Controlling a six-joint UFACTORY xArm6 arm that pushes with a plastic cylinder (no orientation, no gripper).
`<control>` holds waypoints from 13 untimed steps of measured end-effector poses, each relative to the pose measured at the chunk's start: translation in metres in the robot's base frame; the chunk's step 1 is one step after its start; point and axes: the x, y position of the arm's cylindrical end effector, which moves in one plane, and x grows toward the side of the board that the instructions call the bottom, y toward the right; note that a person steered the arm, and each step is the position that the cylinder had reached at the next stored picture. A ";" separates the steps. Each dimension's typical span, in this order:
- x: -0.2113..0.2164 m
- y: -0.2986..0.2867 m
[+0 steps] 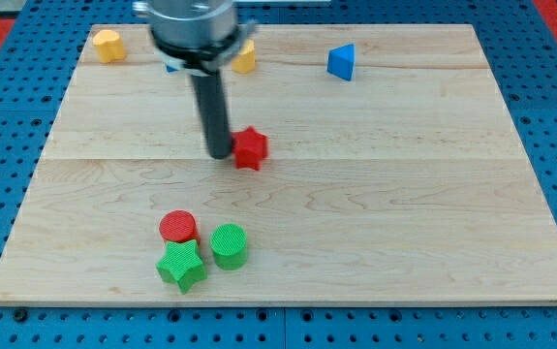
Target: Push the green circle towards the yellow hexagon
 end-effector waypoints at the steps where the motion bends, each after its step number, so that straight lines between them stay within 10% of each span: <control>1: 0.015 0.032; 2: 0.059 -0.020; 3: 0.088 0.089; 5: 0.179 0.067; 8: 0.072 -0.028; 10: 0.108 -0.009; 13: 0.033 -0.068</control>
